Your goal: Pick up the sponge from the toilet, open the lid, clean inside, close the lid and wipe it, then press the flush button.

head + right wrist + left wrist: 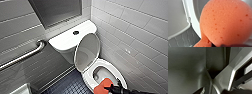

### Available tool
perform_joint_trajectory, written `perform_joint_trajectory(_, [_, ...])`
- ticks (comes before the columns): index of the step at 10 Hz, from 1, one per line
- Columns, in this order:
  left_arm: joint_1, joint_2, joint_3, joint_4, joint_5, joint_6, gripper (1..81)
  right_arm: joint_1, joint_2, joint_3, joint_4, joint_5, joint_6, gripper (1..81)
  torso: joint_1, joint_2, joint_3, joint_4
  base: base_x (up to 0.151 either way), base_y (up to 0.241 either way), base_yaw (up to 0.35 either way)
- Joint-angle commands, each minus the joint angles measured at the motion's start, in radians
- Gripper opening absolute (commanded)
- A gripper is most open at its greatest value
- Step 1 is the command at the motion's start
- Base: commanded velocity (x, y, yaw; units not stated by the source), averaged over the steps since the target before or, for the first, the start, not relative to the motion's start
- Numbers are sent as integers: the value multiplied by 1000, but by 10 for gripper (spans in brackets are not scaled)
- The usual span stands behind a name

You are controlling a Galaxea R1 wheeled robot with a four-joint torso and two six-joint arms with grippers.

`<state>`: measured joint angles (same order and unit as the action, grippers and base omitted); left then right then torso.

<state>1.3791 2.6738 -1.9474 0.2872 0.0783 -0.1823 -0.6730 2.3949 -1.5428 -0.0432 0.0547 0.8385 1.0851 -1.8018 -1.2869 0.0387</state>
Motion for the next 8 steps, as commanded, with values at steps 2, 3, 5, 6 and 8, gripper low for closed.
perform_joint_trajectory(2, [19, -11, 28, 1, 77, 6, 811, -95, -207, 201, -41, 79, -1, 10, 0, 0, 0, 0, 0, 0, 0])
perform_joint_trajectory(3, [19, -12, 28, 1, 77, 7, 811, -135, -240, 222, -46, 92, -2, 10, 0, 0, 0, 0, 0, 0, 0])
perform_joint_trajectory(5, [19, -11, 28, 4, 72, 9, 811, -211, -319, 260, -46, 120, -9, 10, 0, 0, 0, 0, 0, 0, 0])
perform_joint_trajectory(6, [19, -11, 28, 4, 69, 9, 811, -262, -363, 277, -58, 148, -12, 10, 0, 0, 0, 0, 0, 0, 0])
perform_joint_trajectory(8, [21, -11, 28, 6, 66, 10, 811, -357, -418, 290, -96, 186, -12, 10, 0, 0, 0, 1, 0, 0, 0])
